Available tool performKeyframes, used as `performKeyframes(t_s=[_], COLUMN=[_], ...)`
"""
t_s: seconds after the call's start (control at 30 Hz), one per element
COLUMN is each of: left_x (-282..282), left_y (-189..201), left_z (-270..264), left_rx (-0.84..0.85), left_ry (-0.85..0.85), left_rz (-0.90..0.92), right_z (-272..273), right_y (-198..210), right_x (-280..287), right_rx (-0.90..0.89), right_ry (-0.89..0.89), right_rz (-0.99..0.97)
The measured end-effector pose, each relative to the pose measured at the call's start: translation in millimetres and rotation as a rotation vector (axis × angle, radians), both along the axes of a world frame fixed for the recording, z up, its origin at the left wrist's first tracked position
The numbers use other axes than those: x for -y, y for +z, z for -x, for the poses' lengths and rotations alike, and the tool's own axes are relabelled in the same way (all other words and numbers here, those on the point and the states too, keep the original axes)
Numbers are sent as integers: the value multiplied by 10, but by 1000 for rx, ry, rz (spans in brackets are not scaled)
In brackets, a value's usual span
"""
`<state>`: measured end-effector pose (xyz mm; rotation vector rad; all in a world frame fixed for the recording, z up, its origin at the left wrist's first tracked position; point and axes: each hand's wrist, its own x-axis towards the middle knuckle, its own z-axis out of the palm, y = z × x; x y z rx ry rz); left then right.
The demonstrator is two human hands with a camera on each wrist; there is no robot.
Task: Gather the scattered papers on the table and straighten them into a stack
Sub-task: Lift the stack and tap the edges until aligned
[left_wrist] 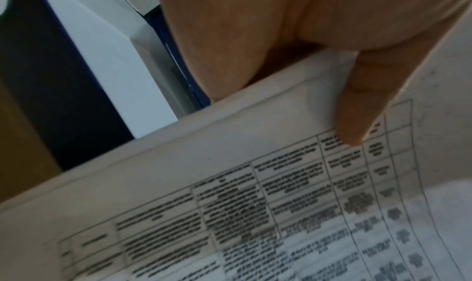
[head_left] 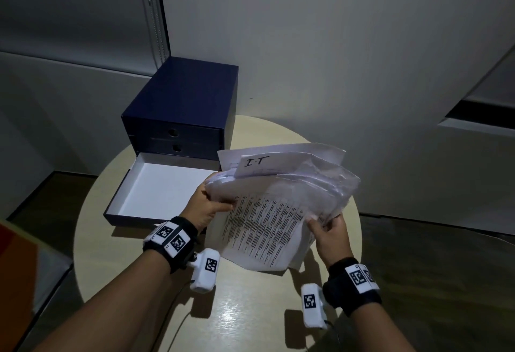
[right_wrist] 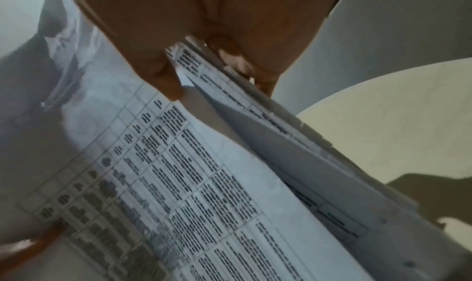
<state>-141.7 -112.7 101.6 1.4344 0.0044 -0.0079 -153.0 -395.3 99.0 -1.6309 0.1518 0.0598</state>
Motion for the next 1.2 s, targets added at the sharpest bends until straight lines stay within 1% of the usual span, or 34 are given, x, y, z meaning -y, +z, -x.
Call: performKeyframes(t_s=[0.1,0.17,0.23,0.3,0.33,0.4,0.53,0.63,0.73,0.87,0.97,1.1,1.2], left_x=[79,145,185,203,214,247,271,271,255,286,342,391,417], left_y=[-9,65,156,191,185,133,98,130,173,344,473,526,494], left_z=[42,66,119,165,186,218,240,255,258,243,182,100,90], left_rx=[6,31,28,25,26,14,54,82,157,320,379,348,312], left_ry=[44,110,147,116,88,72,176,265,284,347,365,385,402], left_rz=[-51,-51,46,126,120,82,46,-62,-99,-190,-218,-246,-246], right_z=[19,25,45,96,128,187,190,140,81,30,27,28,29], right_y=[-7,25,74,112,117,73,85,125,143,122,108,96,103], right_x=[-71,-94,-102,-98,-98,-87,-69,-81,-94,-80,-71,-68,-54], right_rx=[-2,29,49,53,40,20,61,78,64,73,69,57,78], right_ry=[-24,-56,-76,-73,-62,-45,-71,-72,-78,-93,-86,-81,-75], right_rz=[59,38,-3,-40,-56,-70,-63,-60,-77,-85,-106,-151,-134])
